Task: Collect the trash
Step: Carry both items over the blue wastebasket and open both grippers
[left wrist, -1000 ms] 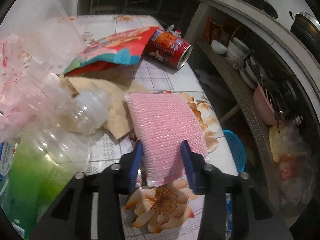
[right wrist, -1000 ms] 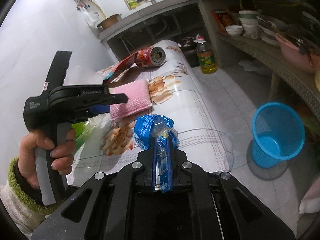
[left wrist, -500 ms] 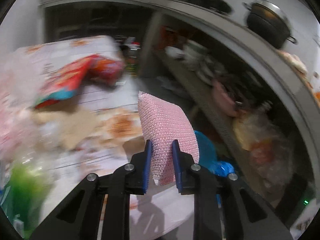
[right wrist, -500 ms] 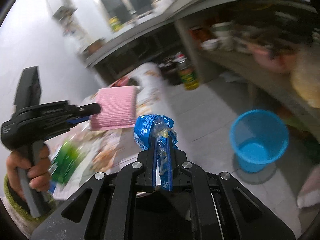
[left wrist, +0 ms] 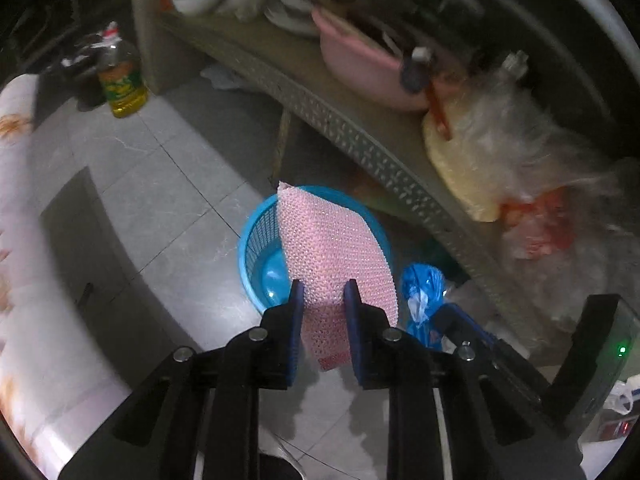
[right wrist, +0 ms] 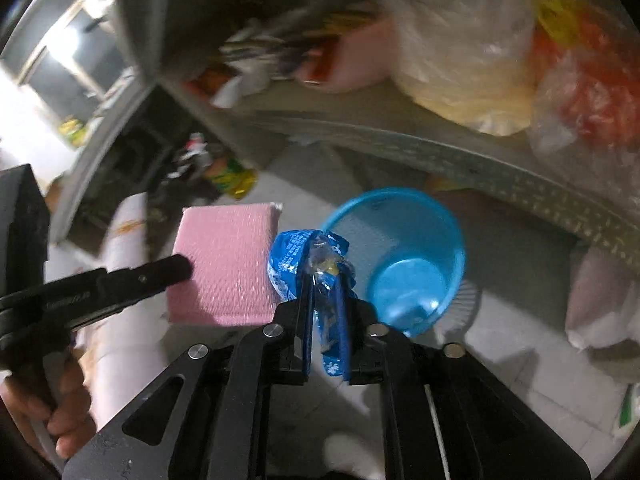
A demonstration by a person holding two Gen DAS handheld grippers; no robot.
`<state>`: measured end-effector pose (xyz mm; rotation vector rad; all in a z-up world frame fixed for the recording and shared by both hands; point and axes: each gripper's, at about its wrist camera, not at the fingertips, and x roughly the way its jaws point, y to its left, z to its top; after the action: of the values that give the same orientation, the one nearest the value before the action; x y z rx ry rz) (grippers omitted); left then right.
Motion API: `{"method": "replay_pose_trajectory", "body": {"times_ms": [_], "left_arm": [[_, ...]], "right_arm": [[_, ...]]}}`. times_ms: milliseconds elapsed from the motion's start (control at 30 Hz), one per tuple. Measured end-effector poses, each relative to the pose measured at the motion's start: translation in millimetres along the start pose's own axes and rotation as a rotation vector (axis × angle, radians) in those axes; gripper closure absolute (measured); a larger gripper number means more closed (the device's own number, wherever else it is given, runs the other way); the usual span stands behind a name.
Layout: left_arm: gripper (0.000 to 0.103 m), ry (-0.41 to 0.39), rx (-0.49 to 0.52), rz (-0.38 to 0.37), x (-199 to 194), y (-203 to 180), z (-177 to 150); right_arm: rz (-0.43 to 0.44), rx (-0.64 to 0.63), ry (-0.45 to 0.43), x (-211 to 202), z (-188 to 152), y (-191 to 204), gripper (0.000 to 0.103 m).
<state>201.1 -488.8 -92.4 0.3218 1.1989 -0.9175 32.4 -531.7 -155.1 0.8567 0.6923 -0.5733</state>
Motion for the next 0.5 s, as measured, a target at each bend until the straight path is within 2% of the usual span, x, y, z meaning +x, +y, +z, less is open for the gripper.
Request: {"method": "replay_pose_trajectory", "body": {"times_ms": [33, 67, 100, 133, 200, 267, 333, 500], "left_arm": [[0.079, 0.009, -0.006, 0.013, 17, 0, 9], [0.078, 0.020, -0.008, 0.021, 31, 2, 16], [0.077, 0.026, -0.012, 0.034, 42, 4, 19], [0.077, 0.037, -0.019, 0.057, 56, 7, 24], [0.072, 0.063, -0.021, 0.064, 71, 15, 25], [0.066, 0.084, -0.040, 0.068, 78, 20, 23], [0.059, 0.062, -0.060, 0.040, 69, 25, 20], [0.052, -0.013, -0.029, 0.015, 36, 19, 17]], "right_arm": [[-0.011, 0.007, -0.001, 12, 3, -4, 0.086], [-0.020, 0.013, -0.003, 20, 5, -9, 0.072], [-0.043, 0.018, -0.007, 34, 7, -14, 0.062], [-0.063, 0.016, -0.009, 42, 8, -15, 0.046], [-0.116, 0.019, -0.008, 57, 5, -22, 0.044], [-0.119, 0.048, 0.000, 60, 0, -28, 0.044], [-0.110, 0.062, -0.010, 54, -10, -30, 0.044], [-0.120, 0.044, -0.032, 24, -26, -24, 0.040]]}}
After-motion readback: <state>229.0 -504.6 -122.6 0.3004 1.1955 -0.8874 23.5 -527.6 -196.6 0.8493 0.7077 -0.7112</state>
